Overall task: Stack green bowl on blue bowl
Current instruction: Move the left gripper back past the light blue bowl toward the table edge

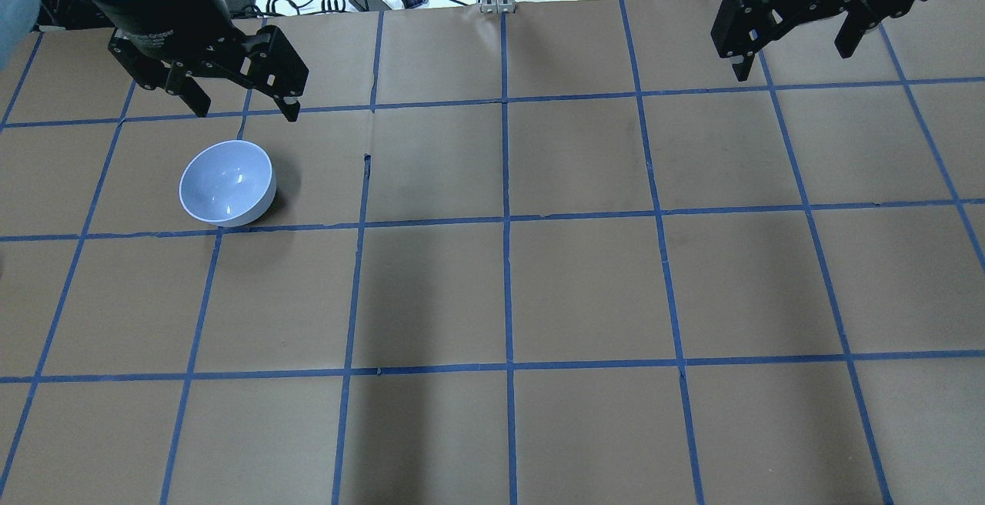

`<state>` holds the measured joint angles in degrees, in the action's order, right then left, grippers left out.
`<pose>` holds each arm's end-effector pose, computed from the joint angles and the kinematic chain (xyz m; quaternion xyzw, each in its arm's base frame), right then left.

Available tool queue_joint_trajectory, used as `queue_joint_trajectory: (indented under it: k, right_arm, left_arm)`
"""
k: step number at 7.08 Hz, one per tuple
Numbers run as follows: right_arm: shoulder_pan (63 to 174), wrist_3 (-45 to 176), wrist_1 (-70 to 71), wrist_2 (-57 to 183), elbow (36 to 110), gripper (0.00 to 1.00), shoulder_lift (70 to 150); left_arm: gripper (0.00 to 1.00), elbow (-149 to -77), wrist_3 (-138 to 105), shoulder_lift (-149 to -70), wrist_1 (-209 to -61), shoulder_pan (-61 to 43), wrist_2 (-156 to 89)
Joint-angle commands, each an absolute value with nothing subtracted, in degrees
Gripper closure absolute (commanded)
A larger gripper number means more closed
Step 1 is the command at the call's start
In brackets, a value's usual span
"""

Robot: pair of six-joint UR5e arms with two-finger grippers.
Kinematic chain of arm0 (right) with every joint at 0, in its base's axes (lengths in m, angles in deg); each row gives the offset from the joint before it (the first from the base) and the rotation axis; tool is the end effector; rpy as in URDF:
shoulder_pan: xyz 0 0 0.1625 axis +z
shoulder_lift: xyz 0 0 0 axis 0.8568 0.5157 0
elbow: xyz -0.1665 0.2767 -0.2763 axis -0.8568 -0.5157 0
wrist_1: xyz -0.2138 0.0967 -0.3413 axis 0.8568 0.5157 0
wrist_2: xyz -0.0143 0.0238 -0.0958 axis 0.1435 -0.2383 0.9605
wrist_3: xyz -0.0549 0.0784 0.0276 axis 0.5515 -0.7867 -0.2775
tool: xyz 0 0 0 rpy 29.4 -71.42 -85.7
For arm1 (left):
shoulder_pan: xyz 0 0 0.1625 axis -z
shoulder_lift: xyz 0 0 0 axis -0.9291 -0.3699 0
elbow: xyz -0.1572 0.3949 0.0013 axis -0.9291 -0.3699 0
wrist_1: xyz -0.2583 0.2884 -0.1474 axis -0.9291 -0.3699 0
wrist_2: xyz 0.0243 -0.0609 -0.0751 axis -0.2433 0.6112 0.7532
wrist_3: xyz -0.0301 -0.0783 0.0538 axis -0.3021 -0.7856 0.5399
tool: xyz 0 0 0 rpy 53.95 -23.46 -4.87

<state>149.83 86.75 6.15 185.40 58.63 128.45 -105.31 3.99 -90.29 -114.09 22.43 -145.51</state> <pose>0.1250 -0.5041 0.5562 0.0497 -0.9953 0.0155 0.0811 -0.1389 -0.4937 0.5346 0.0560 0.9983 -0.0125 0.0036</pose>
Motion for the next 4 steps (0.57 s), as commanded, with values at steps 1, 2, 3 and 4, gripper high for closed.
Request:
queue_joint_trajectory:
  k: [1,2,3,4]
  right_arm:
    - [149.8,86.7,6.1,185.4,58.6,0.00,128.4]
    - [149.8,86.7,6.1,185.4,58.6,0.00,128.4]
    - [149.8,86.7,6.1,185.4,58.6,0.00,128.4]
    - [149.8,86.7,6.1,185.4,58.6,0.00,128.4]
  left_arm:
    - [0.00,-105.2,3.8,-90.1,-113.8,22.5,-146.2]
    - [0.00,-105.7,3.7,-89.7,-114.3,22.5,-146.0]
    - [0.00,-106.1,4.3,-90.1,-113.5,22.2,-146.0]
    - [0.00,-107.1,4.9,-90.2,-113.4,21.9,-146.2]
